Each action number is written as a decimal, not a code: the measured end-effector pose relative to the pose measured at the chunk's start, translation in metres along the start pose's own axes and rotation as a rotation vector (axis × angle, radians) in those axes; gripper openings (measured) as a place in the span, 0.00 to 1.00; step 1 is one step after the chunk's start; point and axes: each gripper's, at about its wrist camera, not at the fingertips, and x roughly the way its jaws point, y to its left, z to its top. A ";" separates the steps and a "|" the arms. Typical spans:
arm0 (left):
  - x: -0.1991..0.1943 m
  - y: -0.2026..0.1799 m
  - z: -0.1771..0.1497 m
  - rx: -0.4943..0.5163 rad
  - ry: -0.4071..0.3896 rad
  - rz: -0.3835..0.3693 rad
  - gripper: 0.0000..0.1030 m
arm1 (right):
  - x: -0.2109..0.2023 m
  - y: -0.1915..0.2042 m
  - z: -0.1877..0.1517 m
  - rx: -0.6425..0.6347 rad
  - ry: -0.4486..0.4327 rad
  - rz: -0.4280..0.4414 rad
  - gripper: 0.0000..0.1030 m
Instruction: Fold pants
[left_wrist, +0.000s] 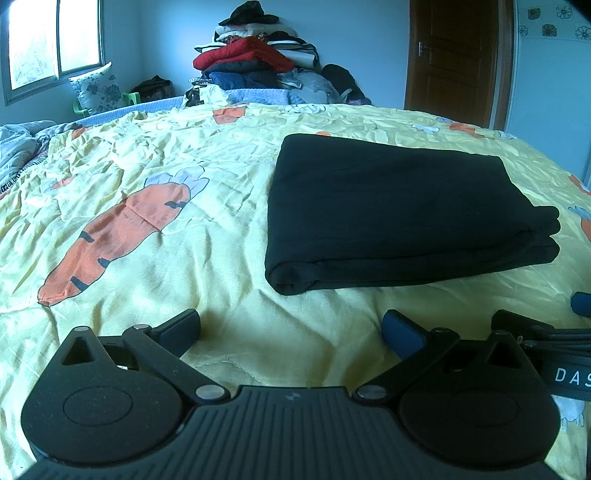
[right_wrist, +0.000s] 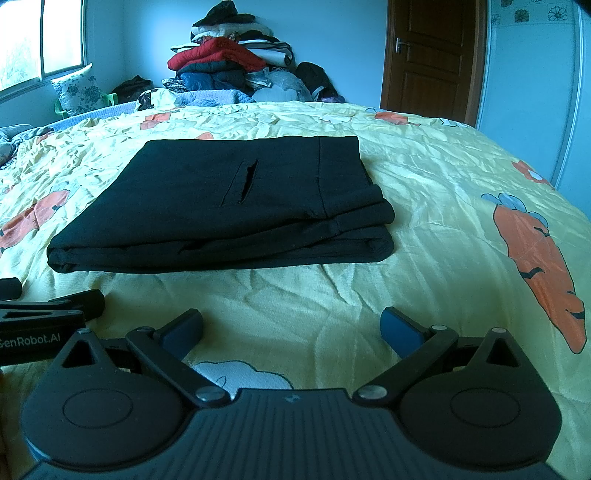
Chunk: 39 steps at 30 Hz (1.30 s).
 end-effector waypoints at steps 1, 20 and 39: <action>0.000 0.000 0.000 0.000 0.000 0.000 1.00 | 0.000 0.000 0.000 0.000 0.000 0.000 1.00; 0.000 0.000 0.000 -0.001 0.001 -0.001 1.00 | 0.000 0.000 0.000 -0.001 0.000 0.001 1.00; 0.000 -0.002 0.000 0.012 -0.005 0.014 1.00 | 0.000 0.000 0.000 0.000 -0.001 0.002 1.00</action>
